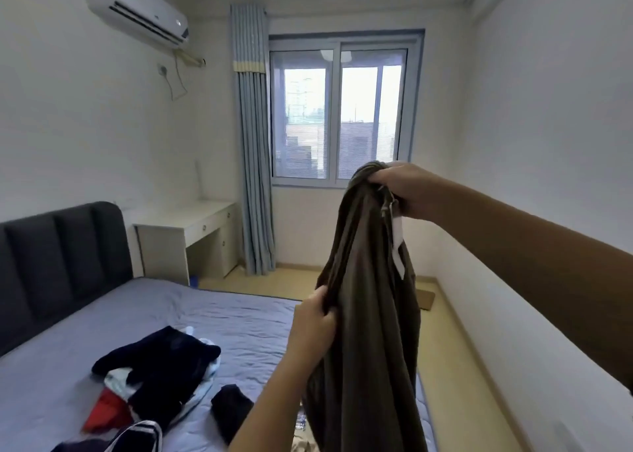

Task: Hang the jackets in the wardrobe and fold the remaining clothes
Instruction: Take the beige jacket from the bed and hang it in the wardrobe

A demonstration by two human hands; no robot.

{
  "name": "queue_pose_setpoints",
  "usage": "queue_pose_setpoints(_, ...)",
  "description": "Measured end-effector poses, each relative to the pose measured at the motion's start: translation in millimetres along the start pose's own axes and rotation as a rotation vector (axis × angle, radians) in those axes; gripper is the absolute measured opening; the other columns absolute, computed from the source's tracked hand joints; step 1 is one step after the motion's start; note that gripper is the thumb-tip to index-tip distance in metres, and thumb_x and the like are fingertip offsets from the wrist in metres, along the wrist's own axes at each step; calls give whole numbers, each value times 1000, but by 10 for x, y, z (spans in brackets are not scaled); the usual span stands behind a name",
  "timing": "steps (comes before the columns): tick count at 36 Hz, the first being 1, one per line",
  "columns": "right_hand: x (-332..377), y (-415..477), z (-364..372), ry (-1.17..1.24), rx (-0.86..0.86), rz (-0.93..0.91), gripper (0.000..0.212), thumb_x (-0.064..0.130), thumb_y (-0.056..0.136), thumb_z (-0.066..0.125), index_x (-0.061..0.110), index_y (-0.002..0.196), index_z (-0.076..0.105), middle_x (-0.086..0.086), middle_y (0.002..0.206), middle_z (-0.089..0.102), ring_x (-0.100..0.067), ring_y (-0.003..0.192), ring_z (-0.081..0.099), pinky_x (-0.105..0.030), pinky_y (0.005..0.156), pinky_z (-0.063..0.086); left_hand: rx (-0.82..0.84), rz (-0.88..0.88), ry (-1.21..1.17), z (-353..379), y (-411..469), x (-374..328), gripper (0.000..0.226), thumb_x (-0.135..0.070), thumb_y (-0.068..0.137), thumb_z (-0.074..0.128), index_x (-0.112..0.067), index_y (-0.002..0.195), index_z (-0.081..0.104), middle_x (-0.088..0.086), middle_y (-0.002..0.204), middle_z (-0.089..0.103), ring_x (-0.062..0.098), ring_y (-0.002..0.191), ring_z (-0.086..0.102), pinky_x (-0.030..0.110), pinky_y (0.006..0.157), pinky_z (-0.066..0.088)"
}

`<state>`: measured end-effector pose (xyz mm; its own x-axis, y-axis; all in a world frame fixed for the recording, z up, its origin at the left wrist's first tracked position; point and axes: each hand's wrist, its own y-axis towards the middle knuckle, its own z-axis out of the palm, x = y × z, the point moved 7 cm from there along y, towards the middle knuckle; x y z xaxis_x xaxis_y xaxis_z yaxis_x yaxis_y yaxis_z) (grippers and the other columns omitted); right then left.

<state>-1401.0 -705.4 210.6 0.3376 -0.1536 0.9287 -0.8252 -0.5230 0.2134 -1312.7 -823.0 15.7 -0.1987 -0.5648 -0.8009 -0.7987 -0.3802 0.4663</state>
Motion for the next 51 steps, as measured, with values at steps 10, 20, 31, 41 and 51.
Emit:
queue_pose_setpoints(10,-1186,-314,-425,-620,65,96,11,8,90,54,13,81,56,-7,75,52,-20,70,48,-28,57,36,-73,58,384,-467,-272,471,18,-7,93,47,-20,89,59,0,81,62,18,74,58,33,65,48)
queue_pose_setpoints(20,-2054,-517,-511,-367,-95,157,27,-4,91,43,18,89,60,-1,78,58,-13,71,52,-17,52,39,-343,-14,655,-1171,-494,799,13,-3,93,49,-2,98,61,17,97,59,34,81,59,43,65,51)
queue_pose_setpoints(31,-2351,-545,-319,-200,45,184,31,3,91,50,28,99,67,5,109,66,-10,101,61,-20,82,47,-427,-143,511,-1717,-375,856,20,-3,97,41,1,94,60,25,88,64,41,84,58,33,68,33)
queue_pose_setpoints(41,-2578,-462,25,-762,30,304,42,3,83,46,24,116,60,-10,128,56,-23,102,54,-22,67,38,-187,192,768,-1611,149,-49,20,-29,94,46,-18,80,55,9,72,63,35,76,60,33,58,36)
queue_pose_setpoints(51,-2263,-845,1586,-290,300,-35,29,24,85,67,33,111,57,16,106,62,6,100,57,-16,90,48,-112,300,585,-1462,545,-571,23,-21,93,47,-21,71,51,-3,61,52,21,64,52,30,58,33)
